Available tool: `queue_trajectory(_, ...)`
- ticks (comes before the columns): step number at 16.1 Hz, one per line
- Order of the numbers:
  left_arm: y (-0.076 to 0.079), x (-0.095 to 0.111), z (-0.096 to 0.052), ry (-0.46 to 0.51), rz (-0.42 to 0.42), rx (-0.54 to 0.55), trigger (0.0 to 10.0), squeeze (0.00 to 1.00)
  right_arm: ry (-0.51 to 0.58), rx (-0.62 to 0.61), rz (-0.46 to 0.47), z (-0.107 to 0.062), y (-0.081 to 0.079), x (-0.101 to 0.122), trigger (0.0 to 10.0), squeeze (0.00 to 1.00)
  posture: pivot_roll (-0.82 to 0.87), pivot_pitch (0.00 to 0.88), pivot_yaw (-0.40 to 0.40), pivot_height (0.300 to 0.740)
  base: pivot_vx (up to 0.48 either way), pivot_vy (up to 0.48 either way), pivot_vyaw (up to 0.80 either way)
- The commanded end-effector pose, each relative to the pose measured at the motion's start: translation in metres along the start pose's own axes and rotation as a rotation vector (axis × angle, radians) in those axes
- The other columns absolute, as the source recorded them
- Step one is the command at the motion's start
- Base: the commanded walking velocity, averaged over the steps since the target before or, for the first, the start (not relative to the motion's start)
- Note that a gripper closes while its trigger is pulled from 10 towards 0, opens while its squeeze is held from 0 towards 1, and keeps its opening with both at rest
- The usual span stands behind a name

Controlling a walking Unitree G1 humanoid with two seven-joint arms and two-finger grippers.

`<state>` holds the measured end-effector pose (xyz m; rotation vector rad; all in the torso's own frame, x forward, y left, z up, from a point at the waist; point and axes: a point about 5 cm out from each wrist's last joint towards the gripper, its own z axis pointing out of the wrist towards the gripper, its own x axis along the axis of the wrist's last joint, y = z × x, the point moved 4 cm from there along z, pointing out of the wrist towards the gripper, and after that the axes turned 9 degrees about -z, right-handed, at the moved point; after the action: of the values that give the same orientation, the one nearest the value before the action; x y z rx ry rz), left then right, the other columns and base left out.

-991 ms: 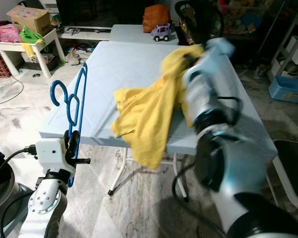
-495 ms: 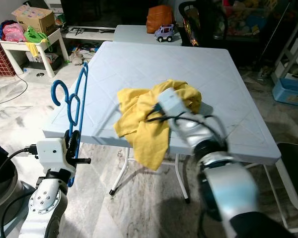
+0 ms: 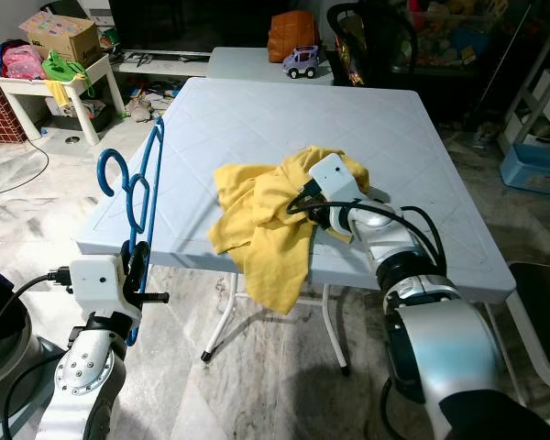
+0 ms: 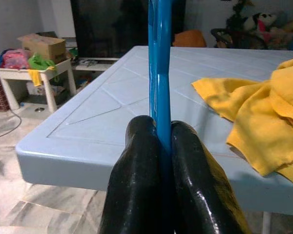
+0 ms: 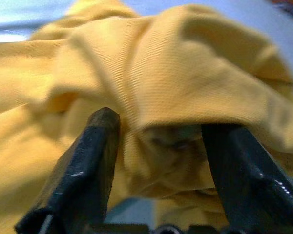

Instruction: Hang hanger

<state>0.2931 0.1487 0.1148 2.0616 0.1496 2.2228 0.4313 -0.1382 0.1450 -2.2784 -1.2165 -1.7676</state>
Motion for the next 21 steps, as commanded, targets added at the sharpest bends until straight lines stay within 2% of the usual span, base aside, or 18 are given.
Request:
queue_trajectory(1, 0.002, 0.003, 0.003, 0.012, 0.006, -0.016, 10.0, 0.0, 0.005, 0.037, 0.0, -0.004, 0.002, -0.002, 10.0, 1.0, 0.11, 0.0, -0.023, 0.74, 0.0, 0.0, 0.0)
queue_trajectory(4, 0.001, 0.003, 0.004, 0.013, 0.007, -0.016, 10.0, 0.0, 0.028, 0.056, 0.067, -0.009, 0.007, -0.001, 10.0, 1.0, 0.11, 0.0, -0.023, 0.74, 0.0, 0.0, 0.0)
queue_trajectory(5, 0.002, 0.003, 0.003, 0.012, 0.007, -0.017, 10.0, 0.0, 0.062, 0.122, 0.132, -0.011, 0.002, -0.001, 10.0, 1.0, 0.11, 0.0, -0.026, 0.74, 0.0, 0.0, 0.0)
queue_trajectory(7, 0.001, 0.002, 0.003, 0.01, 0.007, -0.016, 10.0, 0.0, 0.063, 0.203, 0.146, -0.013, -0.009, -0.009, 10.0, 1.0, 0.11, 0.0, -0.027, 0.74, 0.0, 0.0, 0.0)
queue_trajectory(10, 0.0, 0.003, 0.003, 0.01, 0.011, -0.017, 10.0, 0.0, 0.131, 0.39, 0.2, -0.014, -0.043, -0.013, 10.0, 1.0, 0.12, 0.0, -0.022, 0.74, 0.0, 0.0, 0.0)
queue_trajectory(13, -0.001, 0.004, 0.003, 0.011, 0.015, -0.019, 10.0, 0.0, 0.131, 0.398, 0.209, -0.009, -0.057, -0.014, 10.0, 1.0, 0.12, 0.0, -0.018, 0.74, 0.0, 0.0, 0.0)
queue_trajectory(14, -0.001, 0.003, 0.003, 0.009, 0.016, -0.022, 10.0, 0.0, 0.126, 0.387, 0.198, -0.005, -0.066, -0.017, 10.0, 1.0, 0.12, 0.0, -0.017, 0.74, 0.0, 0.0, 0.0)
queue_trajectory(16, 0.0, 0.003, 0.002, 0.007, 0.017, -0.023, 10.0, 0.0, 0.11, 0.314, 0.168, 0.003, -0.074, -0.019, 10.0, 1.0, 0.12, 0.0, -0.016, 0.74, 0.0, 0.0, 0.0)
queue_trajectory(17, -0.001, 0.003, 0.002, 0.008, 0.018, -0.023, 10.0, 0.0, 0.107, 0.278, 0.169, 0.007, -0.077, -0.018, 10.0, 0.93, 0.13, 0.0, -0.017, 0.74, 0.0, 0.0, 0.0)
queue_trajectory(18, -0.001, 0.004, 0.002, 0.008, 0.019, -0.022, 10.0, 0.0, 0.075, 0.207, 0.115, 0.01, -0.074, -0.019, 10.0, 0.0, 0.13, 0.0, -0.015, 0.74, 0.0, 0.0, 0.0)
queue_trajectory(19, -0.001, 0.004, 0.002, 0.008, 0.02, -0.021, 10.0, 0.0, 0.046, 0.137, 0.057, 0.013, -0.071, -0.02, 10.0, 0.0, 0.13, 0.0, -0.015, 0.74, 0.0, 0.0, 0.0)
queue_trajectory(21, -0.002, 0.004, 0.003, 0.008, 0.022, -0.023, 10.0, 0.0, 0.057, 0.052, 0.064, 0.016, -0.066, -0.014, 10.0, 0.0, 0.13, 0.0, -0.013, 0.74, 0.0, 0.0, 0.0)
